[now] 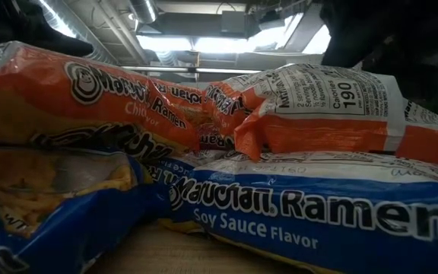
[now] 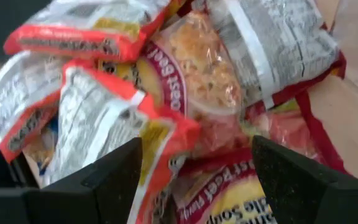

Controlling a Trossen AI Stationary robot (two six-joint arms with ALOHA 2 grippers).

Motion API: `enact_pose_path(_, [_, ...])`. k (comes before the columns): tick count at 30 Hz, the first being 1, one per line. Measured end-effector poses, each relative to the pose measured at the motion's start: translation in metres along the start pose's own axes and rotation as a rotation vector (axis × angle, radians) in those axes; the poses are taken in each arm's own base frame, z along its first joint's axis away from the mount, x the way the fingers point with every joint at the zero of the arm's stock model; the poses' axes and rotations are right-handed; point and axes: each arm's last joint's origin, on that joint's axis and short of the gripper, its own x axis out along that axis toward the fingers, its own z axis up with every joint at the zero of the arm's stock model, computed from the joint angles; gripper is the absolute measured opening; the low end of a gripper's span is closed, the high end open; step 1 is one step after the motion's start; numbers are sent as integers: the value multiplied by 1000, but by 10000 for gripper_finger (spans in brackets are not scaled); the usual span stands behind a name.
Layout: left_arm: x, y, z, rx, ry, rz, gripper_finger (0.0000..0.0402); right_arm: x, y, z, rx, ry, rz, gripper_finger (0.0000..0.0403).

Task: Sort Maruchan noodles
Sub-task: Put the orange noodle pack into the right transparent bin

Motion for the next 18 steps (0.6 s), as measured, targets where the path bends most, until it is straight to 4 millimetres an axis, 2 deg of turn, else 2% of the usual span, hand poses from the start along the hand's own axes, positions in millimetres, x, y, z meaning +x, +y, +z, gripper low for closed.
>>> enact_pose_path(8, [0,0,2,-43,-21,4,0,-2,2,-16,-97,31,6,287])
enact_pose_path(14, [0,-3,8,-96,-78,-6,0,9,12,-16,-82,17,94,287])
enact_pose_path(18, [0,-3,9,-103,-85,-8,0,20,12,-18,-91,24,88,287])
